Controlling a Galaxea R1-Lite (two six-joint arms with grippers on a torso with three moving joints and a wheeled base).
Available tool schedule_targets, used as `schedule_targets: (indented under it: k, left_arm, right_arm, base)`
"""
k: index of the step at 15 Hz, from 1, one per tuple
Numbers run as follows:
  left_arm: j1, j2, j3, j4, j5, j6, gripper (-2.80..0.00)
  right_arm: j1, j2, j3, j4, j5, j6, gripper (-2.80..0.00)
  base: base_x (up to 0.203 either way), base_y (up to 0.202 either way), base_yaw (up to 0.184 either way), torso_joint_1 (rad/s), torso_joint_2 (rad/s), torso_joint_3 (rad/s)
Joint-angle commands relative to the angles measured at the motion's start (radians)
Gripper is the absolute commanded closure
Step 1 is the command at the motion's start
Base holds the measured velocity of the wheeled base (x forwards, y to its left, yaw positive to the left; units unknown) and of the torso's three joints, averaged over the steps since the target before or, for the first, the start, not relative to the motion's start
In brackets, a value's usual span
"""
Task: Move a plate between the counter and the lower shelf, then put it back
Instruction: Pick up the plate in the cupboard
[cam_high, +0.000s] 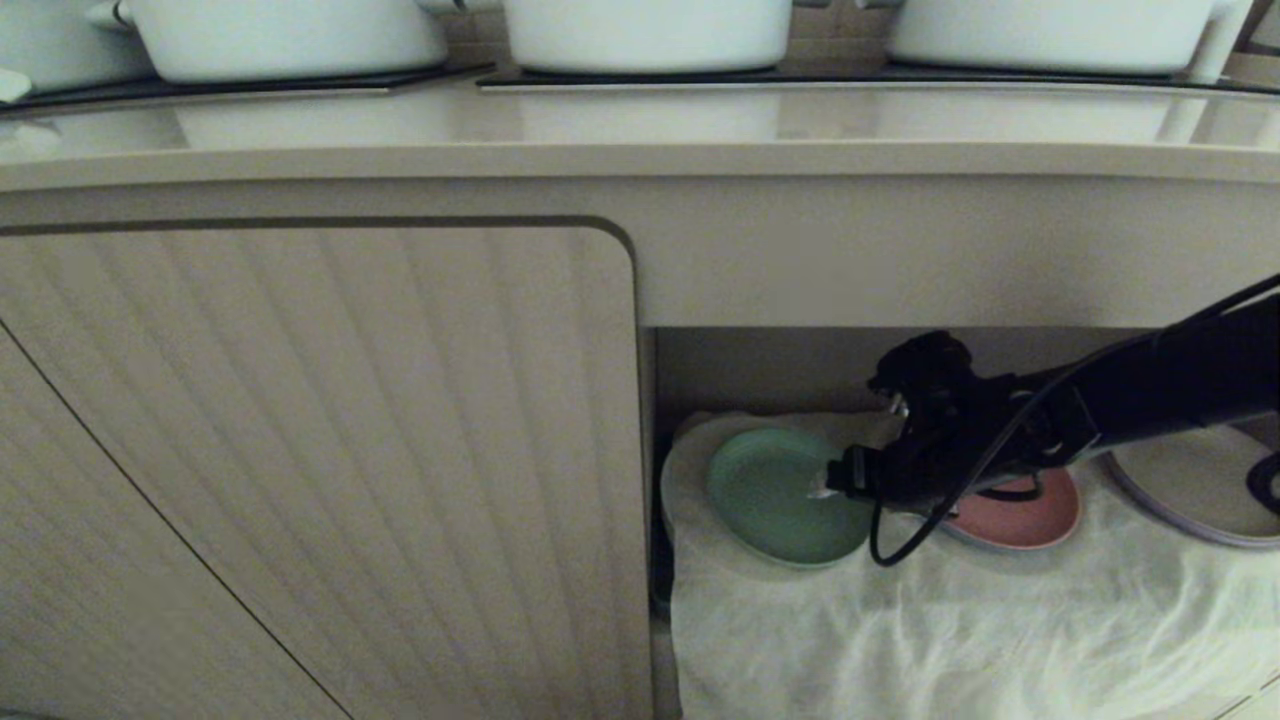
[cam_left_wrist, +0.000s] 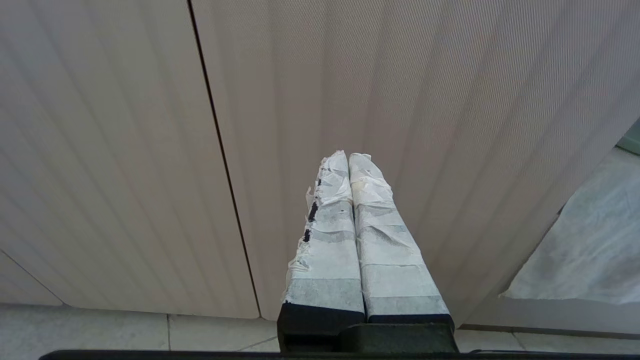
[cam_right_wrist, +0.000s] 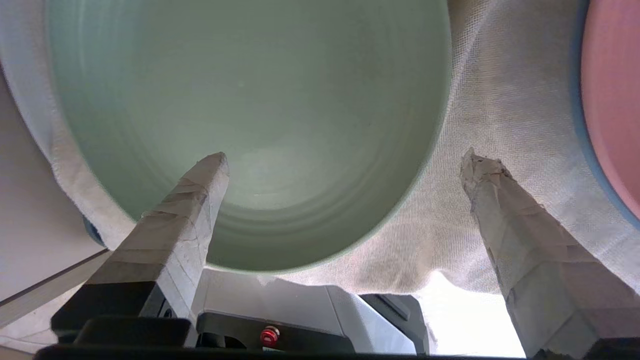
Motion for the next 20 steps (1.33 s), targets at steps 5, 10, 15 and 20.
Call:
schedule_targets:
  k: [5,10,15,20]
  left_arm:
    - [0.000,0.000,0.000,-0.001,0.000,-0.001,0.00]
    - [0.000,0.000,0.000,-0.001,0.000,-0.001,0.00]
    - [0.000,0.000,0.000,-0.001,0.000,-0.001,0.00]
    - [0.000,0.000,0.000,-0.001,0.000,-0.001,0.00]
  right_arm:
    - [0.023,0.055,-0.009,-0.014,-0.045,0.007,-2.80]
    - [0.026,0.078,-0.014,-0.047,-0.046,0.008,-2.80]
    - [0.030,0.094,-0.049,-0.047,-0.045,0.011,-2.80]
    - [0.030,0.092,-0.047,-0.046,-0.045,0.011,-2.80]
  base:
    - [0.000,0.000,0.000,0.000,0.00,0.000]
    - [0.000,0.000,0.000,0.000,0.00,0.000]
    - [0.000,0.000,0.000,0.000,0.00,0.000]
    - [0.000,0.000,0.000,0.000,0.00,0.000]
